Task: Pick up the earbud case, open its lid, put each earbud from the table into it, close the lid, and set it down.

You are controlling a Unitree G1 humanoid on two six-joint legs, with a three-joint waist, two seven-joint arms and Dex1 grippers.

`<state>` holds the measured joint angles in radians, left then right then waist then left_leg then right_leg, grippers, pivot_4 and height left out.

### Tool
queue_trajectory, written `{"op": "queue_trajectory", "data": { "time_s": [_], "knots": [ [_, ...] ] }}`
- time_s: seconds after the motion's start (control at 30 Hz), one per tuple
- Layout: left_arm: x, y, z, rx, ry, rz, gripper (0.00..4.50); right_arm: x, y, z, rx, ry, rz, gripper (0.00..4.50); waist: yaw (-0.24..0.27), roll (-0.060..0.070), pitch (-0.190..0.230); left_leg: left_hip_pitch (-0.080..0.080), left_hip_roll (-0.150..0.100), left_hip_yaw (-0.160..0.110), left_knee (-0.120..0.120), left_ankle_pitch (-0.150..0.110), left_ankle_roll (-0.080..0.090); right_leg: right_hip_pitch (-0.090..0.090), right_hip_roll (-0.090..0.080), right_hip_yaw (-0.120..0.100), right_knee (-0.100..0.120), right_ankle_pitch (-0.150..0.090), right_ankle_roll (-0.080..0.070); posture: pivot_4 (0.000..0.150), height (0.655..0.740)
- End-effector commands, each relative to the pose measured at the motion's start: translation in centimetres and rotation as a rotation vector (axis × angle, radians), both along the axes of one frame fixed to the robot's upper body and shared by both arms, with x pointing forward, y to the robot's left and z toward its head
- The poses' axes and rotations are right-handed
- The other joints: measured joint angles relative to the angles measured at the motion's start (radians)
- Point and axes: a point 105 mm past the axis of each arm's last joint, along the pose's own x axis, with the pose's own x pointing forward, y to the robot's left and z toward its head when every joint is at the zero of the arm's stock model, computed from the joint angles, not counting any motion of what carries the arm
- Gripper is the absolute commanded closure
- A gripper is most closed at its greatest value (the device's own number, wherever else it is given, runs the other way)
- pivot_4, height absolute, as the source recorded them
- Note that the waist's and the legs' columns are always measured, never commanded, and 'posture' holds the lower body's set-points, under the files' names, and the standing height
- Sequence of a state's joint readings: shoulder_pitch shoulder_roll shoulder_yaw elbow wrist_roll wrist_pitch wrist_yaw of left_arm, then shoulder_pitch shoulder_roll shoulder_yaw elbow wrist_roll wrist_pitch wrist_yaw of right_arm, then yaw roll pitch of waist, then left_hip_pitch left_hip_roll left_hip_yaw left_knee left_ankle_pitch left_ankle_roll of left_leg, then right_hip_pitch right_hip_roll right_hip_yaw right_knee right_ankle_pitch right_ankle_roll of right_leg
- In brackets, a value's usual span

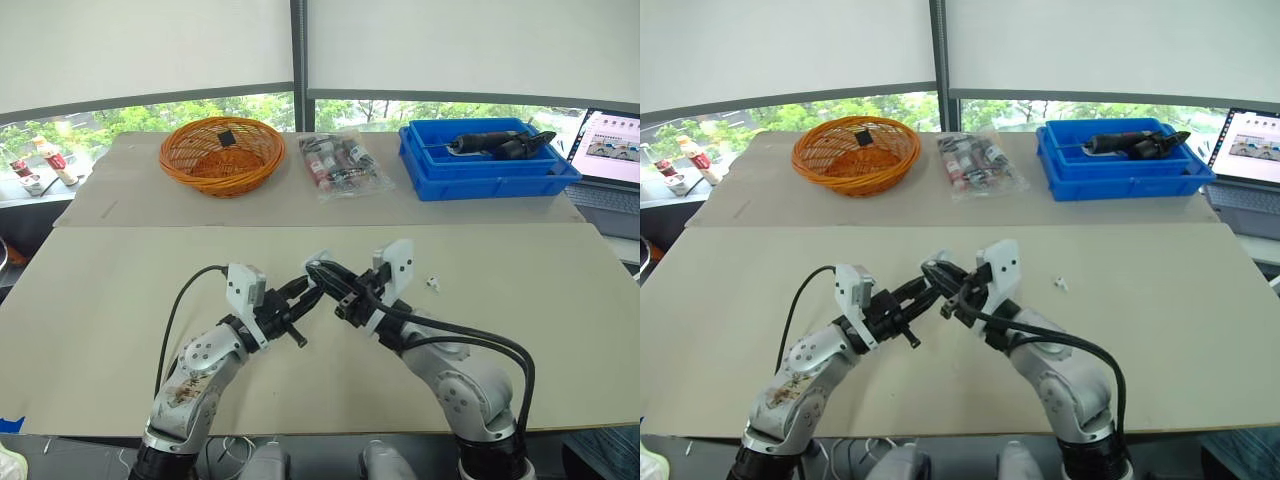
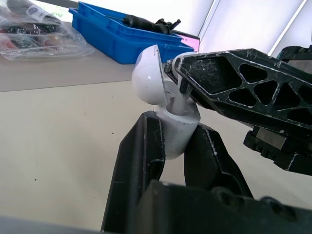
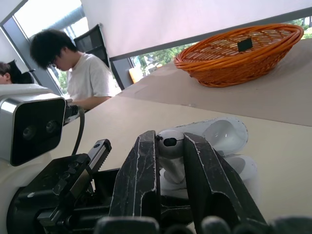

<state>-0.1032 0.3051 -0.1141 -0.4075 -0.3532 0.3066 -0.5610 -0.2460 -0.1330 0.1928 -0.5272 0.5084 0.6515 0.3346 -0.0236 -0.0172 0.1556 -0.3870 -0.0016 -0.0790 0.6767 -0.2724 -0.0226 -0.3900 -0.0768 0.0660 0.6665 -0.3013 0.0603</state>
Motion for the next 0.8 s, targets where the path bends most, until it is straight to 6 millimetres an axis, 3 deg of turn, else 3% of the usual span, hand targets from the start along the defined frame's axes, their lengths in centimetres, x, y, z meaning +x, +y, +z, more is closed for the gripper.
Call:
{"op": "queue_trajectory", "data": {
  "time_s": [0.03,0.3,0.37,0.67,0.8],
  "knots": [
    [-0.6,-0.7,1.9,-0.016,-0.088,-0.038,3.95,-0.4,0.7,-0.8,-0.032,0.010,0.019,4.16,0.000,0.000,0.000,0.000,0.000,0.000,0.000,0.000,0.000,0.000,0.000,0.000,0.000,0.000,0.000,0.150,0.7400],
    [-0.7,-0.8,1.8,-0.004,-0.094,-0.044,3.95,-0.2,0.6,-1.5,-0.095,-0.008,-0.021,4.16,0.001,0.000,0.000,0.000,0.000,0.000,0.000,0.000,0.000,0.000,0.000,0.000,0.000,0.000,0.000,0.150,0.7400],
    [-0.8,-0.8,1.8,-0.003,-0.095,-0.044,3.95,-0.2,0.4,-1.4,-0.103,-0.016,-0.030,3.13,0.001,0.000,0.000,0.000,0.000,0.000,0.000,0.000,0.000,0.000,0.000,0.000,0.000,0.000,0.000,0.150,0.7400],
    [-0.8,-0.5,1.4,0.004,-0.082,-0.034,3.95,-0.5,-1.1,-0.3,-0.132,-0.082,-0.061,0.10,0.004,0.000,0.000,0.000,0.000,0.000,0.000,0.000,0.000,0.000,0.000,0.000,-0.001,0.000,0.000,0.150,0.7400],
    [-0.7,-0.2,1.2,0.002,-0.072,-0.020,3.95,-1.5,-2.2,0.5,-0.148,-0.105,-0.032,0.00,0.005,0.000,0.000,0.000,0.000,0.000,0.000,0.000,0.000,0.000,0.000,0.000,-0.001,0.000,0.000,0.150,0.7400]
  ]
}}
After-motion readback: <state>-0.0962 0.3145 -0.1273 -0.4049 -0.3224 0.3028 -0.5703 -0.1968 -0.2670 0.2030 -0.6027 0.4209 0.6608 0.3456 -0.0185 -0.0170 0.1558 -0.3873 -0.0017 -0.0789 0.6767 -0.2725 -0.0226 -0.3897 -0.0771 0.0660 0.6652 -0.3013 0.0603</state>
